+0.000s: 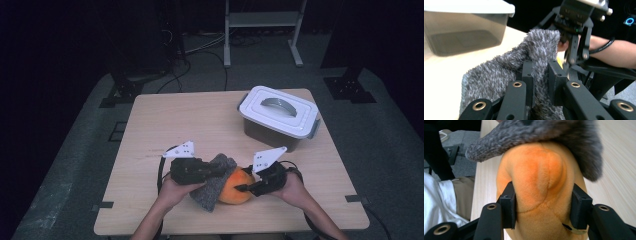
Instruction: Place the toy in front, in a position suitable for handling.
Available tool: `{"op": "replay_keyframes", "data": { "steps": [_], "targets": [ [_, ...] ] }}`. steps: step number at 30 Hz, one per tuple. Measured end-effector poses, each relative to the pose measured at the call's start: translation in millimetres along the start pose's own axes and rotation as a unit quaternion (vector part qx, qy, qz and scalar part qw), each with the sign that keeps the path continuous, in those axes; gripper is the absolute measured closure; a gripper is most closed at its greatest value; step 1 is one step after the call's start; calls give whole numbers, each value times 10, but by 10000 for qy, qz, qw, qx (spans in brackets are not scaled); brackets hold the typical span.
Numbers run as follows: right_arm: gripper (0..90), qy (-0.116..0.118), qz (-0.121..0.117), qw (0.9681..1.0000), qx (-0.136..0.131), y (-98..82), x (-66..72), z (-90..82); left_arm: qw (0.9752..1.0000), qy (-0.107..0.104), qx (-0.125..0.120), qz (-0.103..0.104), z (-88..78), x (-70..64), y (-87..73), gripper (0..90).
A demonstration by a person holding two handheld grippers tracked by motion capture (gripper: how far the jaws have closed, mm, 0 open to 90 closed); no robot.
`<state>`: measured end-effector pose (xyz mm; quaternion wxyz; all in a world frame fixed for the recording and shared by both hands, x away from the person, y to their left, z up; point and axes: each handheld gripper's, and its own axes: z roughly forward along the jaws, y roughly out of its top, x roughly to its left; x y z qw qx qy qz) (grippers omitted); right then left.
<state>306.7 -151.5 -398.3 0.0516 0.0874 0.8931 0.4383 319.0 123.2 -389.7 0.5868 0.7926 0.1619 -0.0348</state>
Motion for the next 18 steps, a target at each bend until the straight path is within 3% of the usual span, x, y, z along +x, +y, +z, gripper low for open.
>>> {"op": "replay_keyframes", "data": {
  "steps": [5, 9, 15, 18],
  "targets": [
    [479, 162, -159, 9997, 33, 25, 9, 92, 9998, 71, 99, -148, -34, 58, -67, 779],
    [476, 242, -162, 9996, 21, -58, -25, 36, 9994, 209, 218, -181, -56, 107, -123, 780],
    [458, 298, 274, 9992, -73, -290, -145, -138, 9993, 204, 253, -173, -71, 102, -150, 783],
    [458, 289, 327, 9990, -117, -329, -152, -160, 9995, 140, 246, -143, -45, 86, -126, 784]
  ]
}}
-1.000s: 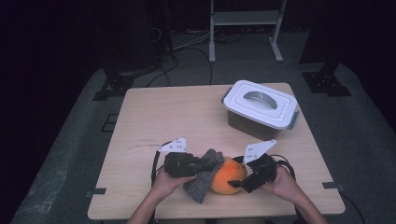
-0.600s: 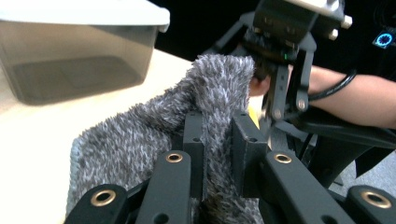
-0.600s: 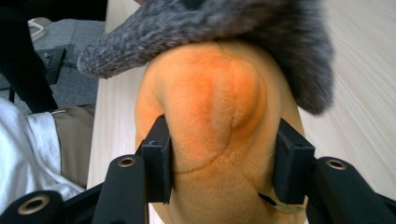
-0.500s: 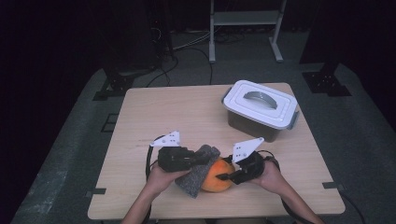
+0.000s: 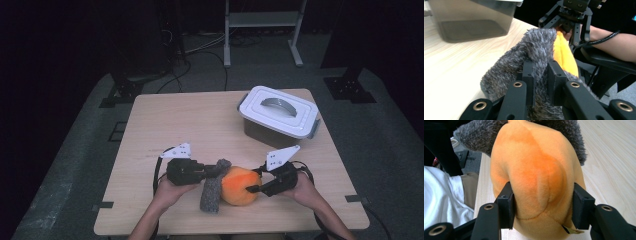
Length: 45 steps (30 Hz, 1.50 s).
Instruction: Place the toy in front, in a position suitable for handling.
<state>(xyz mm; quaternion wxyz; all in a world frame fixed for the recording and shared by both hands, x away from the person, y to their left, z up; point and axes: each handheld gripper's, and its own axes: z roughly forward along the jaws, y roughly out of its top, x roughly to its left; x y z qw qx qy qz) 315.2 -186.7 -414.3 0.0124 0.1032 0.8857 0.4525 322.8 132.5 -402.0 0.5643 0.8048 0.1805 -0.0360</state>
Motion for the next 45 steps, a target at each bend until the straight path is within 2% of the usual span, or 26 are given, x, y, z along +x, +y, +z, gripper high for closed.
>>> {"op": "replay_keyframes", "data": {
  "steps": [6, 8, 12, 19, 22, 28, 29, 32, 34, 36, 39, 45],
  "targets": [
    [459, -136, -305, 9993, 156, 148, 135, 129, 9997, -183, -20, 189, 102, -125, 112, 784],
    [457, -152, -470, 9986, 211, 214, 197, 200, 9993, -259, 5, 280, 140, -171, 149, 784],
    [457, -209, -763, 9963, 334, 299, 294, 294, 9988, -277, 66, 408, 177, -234, 183, 783],
    [459, -174, -515, 9983, 209, 207, 169, 172, 9993, -229, 75, 292, 86, -154, 116, 784],
    [455, -142, -267, 9995, 109, 111, 51, 78, 9995, -207, 64, 230, 39, -122, 86, 783],
    [445, -95, -18, 10000, 19, 29, -31, 13, 9997, -215, 38, 149, 30, -112, 66, 781],
    [439, -104, -13, 9999, 23, 35, -33, 17, 9997, -194, 45, 128, 52, -115, 64, 781],
    [345, -154, 89, 9998, 135, 94, -23, 49, 9998, -186, 35, 105, 95, -121, 57, 781],
    [292, -217, 89, 9993, 295, 139, -2, 46, 9998, -160, 17, 113, 111, -133, 58, 781],
    [270, -368, -35, 9984, 419, 184, 49, 13, 9998, -124, 21, 143, 120, -140, 67, 781],
    [247, -499, -117, 9978, 427, 230, 109, -14, 9998, -144, 20, 140, 137, -140, 74, 781],
    [188, -515, -210, 9976, 420, 331, 181, 103, 9997, -154, 53, 198, 182, -165, 97, 781]
  ]
}}
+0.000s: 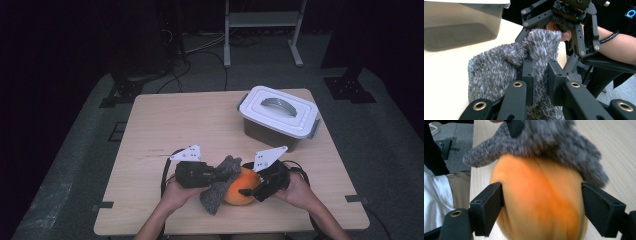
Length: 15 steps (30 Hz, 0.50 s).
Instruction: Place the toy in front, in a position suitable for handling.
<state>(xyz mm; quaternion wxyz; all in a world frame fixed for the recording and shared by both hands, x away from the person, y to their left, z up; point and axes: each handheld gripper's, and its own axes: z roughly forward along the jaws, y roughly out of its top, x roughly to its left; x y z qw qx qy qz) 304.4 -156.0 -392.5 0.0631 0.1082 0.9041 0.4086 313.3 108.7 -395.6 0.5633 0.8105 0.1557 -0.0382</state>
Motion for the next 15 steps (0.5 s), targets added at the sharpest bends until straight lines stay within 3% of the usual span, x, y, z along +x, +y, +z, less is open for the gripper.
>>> {"op": "replay_keyframes", "data": {
  "steps": [1, 3, 7, 9, 13, 15],
  "targets": [
    [198, 10, -29, 10000, -5, 13, 11, 28, 10000, 11, 1, 7, 1, 0, 1, 781],
    [313, -21, -74, 10000, -13, 0, 20, 50, 10000, 1, -24, -33, -13, 14, -8, 781],
    [467, 52, -32, 9999, -146, -35, -18, -32, 9998, -66, -171, -111, -75, 41, -5, 782],
    [480, 95, 57, 9994, -334, -26, -23, -49, 9998, -49, -185, -47, -117, 26, 31, 781],
    [483, 231, 179, 9973, -670, 50, 9, -12, 9985, -200, -500, -125, -262, 61, 61, 781],
    [481, 265, 170, 9970, -701, 82, 20, 36, 9988, -125, -462, -124, -301, 78, 43, 781]
  ]
}}
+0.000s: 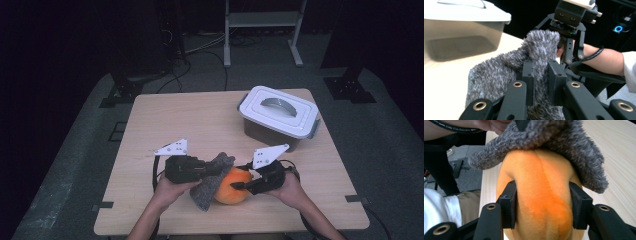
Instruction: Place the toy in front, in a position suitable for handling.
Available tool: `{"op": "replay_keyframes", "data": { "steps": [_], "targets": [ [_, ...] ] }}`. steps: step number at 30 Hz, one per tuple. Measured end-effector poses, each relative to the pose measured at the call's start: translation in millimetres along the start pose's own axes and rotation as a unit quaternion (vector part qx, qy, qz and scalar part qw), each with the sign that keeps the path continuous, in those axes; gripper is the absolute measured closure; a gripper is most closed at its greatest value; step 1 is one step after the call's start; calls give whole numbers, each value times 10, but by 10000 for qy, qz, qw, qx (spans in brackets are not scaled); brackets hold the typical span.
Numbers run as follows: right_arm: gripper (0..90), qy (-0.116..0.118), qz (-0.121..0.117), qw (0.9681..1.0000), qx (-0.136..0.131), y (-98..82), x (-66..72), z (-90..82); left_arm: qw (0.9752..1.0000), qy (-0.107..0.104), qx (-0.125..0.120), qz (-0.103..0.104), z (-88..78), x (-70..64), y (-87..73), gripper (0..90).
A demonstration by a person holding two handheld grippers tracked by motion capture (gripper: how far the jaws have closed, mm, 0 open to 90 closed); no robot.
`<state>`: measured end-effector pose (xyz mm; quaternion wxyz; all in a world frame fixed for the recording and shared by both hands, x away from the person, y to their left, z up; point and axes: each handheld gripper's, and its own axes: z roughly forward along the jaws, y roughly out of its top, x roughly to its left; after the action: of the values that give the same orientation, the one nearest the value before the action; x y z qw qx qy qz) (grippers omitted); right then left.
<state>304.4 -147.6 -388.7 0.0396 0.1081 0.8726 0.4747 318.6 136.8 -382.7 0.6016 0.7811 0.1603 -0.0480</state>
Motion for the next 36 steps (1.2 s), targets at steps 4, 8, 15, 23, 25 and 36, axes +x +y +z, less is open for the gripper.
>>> {"op": "replay_keyframes", "data": {
  "steps": [4, 8, 15, 23, 25, 36],
  "targets": [
    [471, -29, -58, 9997, 234, -72, -57, 85, 9997, 38, 228, -33, 26, 41, -85, 781],
    [451, 56, 128, 9998, 150, -174, -188, -5, 9997, 111, 217, -65, 1, 64, -94, 781],
    [360, 193, 591, 9980, 108, -347, -341, -135, 9991, 48, 405, -92, 154, 65, -139, 780],
    [249, -534, 90, 9971, 542, -153, -113, -239, 9993, 23, 340, -150, 191, 71, -138, 780],
    [247, -592, -20, 9967, 547, -123, -43, -220, 9993, 1, 358, -141, 222, 52, -136, 780],
    [329, -457, 142, 9973, 556, -136, -49, 34, 9991, 42, 407, -116, 251, 37, -132, 781]
  ]
}}
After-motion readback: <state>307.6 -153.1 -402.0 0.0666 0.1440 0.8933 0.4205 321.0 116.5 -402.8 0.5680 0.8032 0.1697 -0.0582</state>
